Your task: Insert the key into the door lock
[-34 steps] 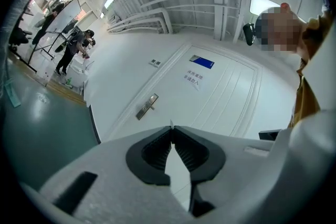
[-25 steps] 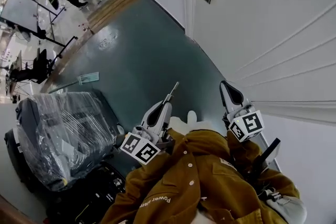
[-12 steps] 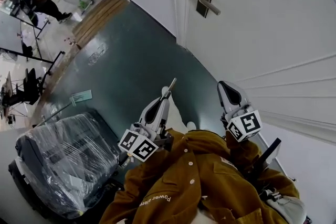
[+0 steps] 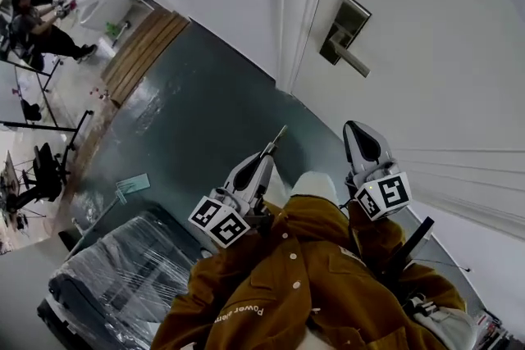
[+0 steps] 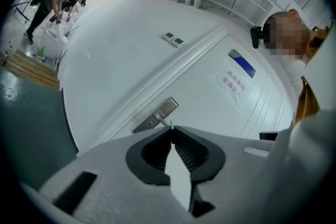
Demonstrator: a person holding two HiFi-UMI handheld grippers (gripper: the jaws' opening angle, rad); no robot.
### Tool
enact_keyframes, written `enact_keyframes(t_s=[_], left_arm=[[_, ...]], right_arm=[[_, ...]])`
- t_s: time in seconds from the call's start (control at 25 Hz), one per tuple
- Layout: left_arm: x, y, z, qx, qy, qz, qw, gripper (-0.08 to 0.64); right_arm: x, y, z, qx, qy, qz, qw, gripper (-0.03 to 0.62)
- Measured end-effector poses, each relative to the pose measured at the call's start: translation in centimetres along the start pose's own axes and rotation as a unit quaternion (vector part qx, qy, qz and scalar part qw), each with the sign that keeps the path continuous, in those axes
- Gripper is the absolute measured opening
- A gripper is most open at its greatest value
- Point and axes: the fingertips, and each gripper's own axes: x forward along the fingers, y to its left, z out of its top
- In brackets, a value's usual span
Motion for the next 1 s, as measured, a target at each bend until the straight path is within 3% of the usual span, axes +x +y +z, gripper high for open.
enact_keyframes(t_s=[0.2, 0.4, 0.48, 0.76, 0.84, 1.0], left_arm=[[3.4, 2.6, 2.1, -0.057, 0.014, -0.022, 0.9980, 0.021], [8.1, 5.0, 1.4, -0.128, 0.043, -0.044, 0.9899, 0.021], [9.8, 5.7, 0.9, -0.141, 0.053, -0.051, 0.9873, 0.021], [12.7, 4.8, 0.7, -0.159, 0.071, -0.064, 0.9826, 0.021], [12.8, 4.5, 0.9, -0.161, 0.073, -0.063, 0.9822, 0.021], [13.4, 4.6, 0.5, -0.160, 0.079, -0.059, 0.9821, 0.021]], right_arm=[[2.8, -0.8, 1.8, -0.044, 0.010, -0.021, 0.999, 0.006], [5.0, -4.6, 2.4, -0.138, 0.050, -0.049, 0.988, 0.011], [6.2, -6.5, 2.0, -0.179, 0.070, -0.052, 0.980, 0.207], [9.1, -11.9, -1.3, -0.254, 0.169, -0.042, 0.951, 0.268], [9.7, -12.8, -1.9, -0.264, 0.189, -0.039, 0.945, 0.265], [10.0, -13.9, -2.2, -0.282, 0.198, -0.049, 0.937, 0.132]])
